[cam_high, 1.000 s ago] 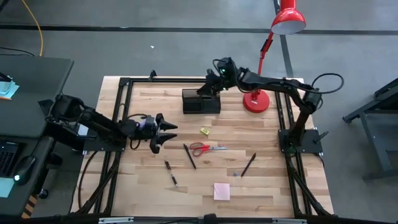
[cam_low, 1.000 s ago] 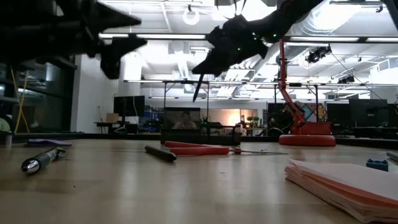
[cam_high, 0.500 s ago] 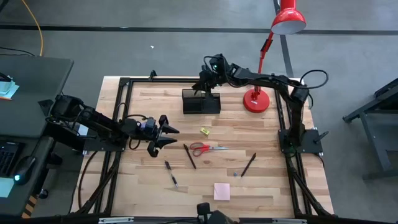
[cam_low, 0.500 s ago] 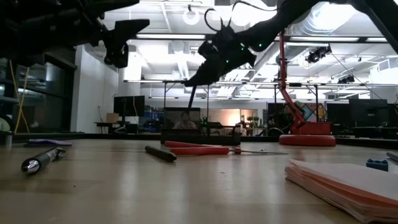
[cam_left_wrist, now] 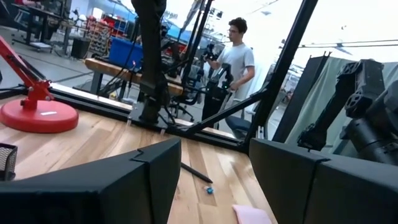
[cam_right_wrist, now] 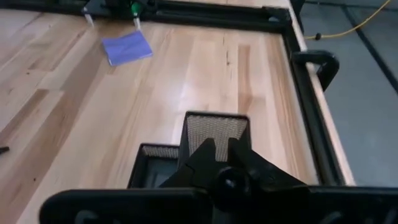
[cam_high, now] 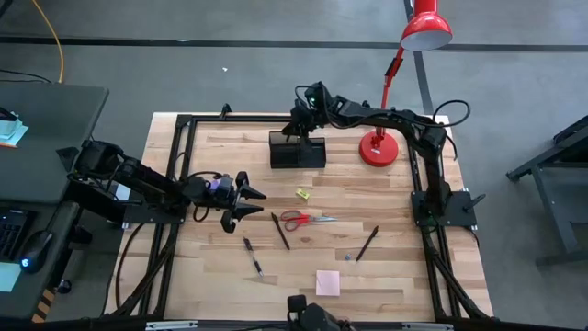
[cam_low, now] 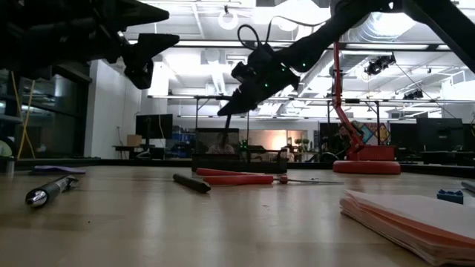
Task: Pick and place office supplies into organizer
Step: Put the middle black pen into the desk organizer
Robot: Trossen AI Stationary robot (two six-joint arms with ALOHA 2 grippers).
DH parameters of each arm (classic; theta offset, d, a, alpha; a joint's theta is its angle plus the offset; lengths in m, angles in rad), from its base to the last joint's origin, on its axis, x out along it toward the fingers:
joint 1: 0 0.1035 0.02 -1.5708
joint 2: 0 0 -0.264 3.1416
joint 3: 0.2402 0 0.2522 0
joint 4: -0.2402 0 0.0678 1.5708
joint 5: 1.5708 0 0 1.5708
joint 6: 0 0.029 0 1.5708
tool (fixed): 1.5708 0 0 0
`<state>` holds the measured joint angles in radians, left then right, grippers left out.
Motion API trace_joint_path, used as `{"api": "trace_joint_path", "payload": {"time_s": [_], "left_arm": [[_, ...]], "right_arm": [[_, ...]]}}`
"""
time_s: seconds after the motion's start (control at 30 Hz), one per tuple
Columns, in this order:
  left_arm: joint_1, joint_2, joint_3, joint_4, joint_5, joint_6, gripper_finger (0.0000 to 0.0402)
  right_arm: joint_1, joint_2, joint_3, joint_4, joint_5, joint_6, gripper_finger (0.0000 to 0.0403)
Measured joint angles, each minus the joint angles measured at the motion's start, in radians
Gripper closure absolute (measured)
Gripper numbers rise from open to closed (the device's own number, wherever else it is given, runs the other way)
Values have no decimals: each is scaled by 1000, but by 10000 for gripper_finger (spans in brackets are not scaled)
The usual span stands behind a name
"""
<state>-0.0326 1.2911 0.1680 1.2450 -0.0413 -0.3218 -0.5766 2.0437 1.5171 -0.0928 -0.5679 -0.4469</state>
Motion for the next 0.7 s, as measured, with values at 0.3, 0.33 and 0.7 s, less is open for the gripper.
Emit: {"api": "trace_joint_path", "payload": {"time_s": [0.3, 0.33, 0.7], "left_arm": [[0, 0, 0, -10, 0, -5, 218], [0, 0, 0, -12, 0, -5, 218], [0, 0, 0, -30, 6, -6, 218]], "right_arm": [[0, -2, 0, -9, -27, -6, 375], [1, -2, 0, -8, -25, -6, 369], [5, -2, 0, -8, 5, 0, 283]]}}
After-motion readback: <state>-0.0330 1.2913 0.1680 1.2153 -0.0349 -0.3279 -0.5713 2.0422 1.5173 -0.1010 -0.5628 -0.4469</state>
